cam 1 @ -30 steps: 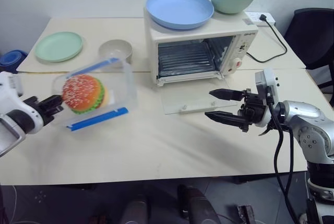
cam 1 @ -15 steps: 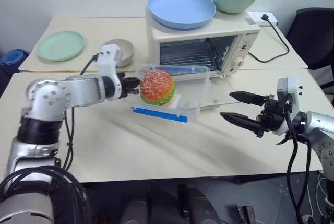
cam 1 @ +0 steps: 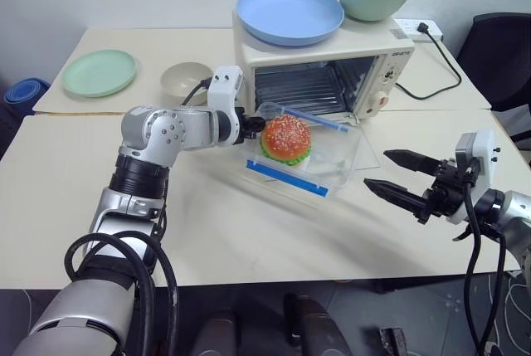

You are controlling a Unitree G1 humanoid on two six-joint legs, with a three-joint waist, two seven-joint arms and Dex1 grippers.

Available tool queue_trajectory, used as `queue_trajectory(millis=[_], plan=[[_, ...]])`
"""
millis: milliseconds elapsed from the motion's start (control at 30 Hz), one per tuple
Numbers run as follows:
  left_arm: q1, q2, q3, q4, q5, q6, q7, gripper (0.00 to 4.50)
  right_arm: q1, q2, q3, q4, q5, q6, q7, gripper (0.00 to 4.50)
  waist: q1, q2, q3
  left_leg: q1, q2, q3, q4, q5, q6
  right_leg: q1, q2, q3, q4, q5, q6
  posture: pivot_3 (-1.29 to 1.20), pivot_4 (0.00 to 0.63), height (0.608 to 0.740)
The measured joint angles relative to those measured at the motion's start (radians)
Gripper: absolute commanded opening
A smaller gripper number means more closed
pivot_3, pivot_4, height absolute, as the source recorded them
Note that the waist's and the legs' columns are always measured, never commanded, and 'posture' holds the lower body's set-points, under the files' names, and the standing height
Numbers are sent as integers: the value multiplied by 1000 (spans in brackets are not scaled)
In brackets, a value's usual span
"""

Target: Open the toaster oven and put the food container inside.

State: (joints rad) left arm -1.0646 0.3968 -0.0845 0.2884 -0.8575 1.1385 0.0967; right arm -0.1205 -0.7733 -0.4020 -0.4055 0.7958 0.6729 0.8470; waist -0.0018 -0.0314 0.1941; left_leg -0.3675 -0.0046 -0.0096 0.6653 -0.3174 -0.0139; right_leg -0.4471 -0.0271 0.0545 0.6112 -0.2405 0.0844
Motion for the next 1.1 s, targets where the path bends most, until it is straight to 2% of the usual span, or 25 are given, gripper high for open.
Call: queue_trajectory(millis=[133, 367, 400, 467, 533, 667, 800, 1000, 1100], plan=[[39, 7, 99, -67, -1, -9, -86, 2691, 9, 0, 0, -1, 4, -6, -8, 4500, -2, 0, 0, 0, 1, 0, 0, 0, 0, 0, -1, 2, 0, 0, 0, 0, 150, 740], [172, 109, 290, -238, -56, -48, -325, 2691, 20, -1, -2, -59, 90, 27, -8, 4500, -1, 0, 0, 0, 1, 0, 0, 0, 0, 0, -2, 2, 1, 0, 0, 0, 150, 740], [199, 139, 311, -259, -79, -49, -396, 2309, 26, -5, -2, -70, 117, 40, -5, 4124, -1, 0, 0, 0, 1, -1, 0, 0, 0, 0, -2, 2, 0, 0, 0, 0, 150, 740], [275, 225, 333, -322, -126, -52, -571, 1848, 54, -16, -10, -106, 178, 72, 5, 3628, -3, 0, 0, 0, 2, 0, 0, 0, -1, 0, -2, 2, 1, 0, -1, 0, 150, 740], [356, 305, 328, -377, -139, -81, -762, 1188, 74, -22, -11, -134, 215, 94, 8, 2895, -2, 0, 0, 0, 2, 0, 0, 0, -1, 0, -1, 1, 0, -1, -1, 0, 150, 740], [447, 422, 217, -433, -63, -178, -1030, 0, 113, -22, 18, -184, 223, 102, -7, 1469, 4, 0, 0, 1, 0, -2, 0, 0, 2, 2, -1, 2, -1, -2, -3, 0, 150, 740], [451, 425, 119, -415, 42, -277, -1136, 0, 128, 5, 92, -201, 194, 99, -54, 26, 2, 0, 0, 0, 0, -2, 1, 0, 3, 2, -1, 2, -1, -1, -2, 0, 150, 740], [427, 343, -3, -334, 192, -391, -1177, 0, 121, 48, 242, -188, 25, 45, -125, 5, -3, 0, 0, 0, 1, -2, 1, 0, 3, 2, 0, 2, 0, -1, -2, 0, 150, 740], [401, 294, -65, -303, 274, -430, -1171, 0, 48, 93, 286, -120, -68, 23, -192, 5, -3, 0, 0, 0, 0, -1, 1, 0, 3, 2, 0, 2, 0, -1, -1, 0, 150, 740]])
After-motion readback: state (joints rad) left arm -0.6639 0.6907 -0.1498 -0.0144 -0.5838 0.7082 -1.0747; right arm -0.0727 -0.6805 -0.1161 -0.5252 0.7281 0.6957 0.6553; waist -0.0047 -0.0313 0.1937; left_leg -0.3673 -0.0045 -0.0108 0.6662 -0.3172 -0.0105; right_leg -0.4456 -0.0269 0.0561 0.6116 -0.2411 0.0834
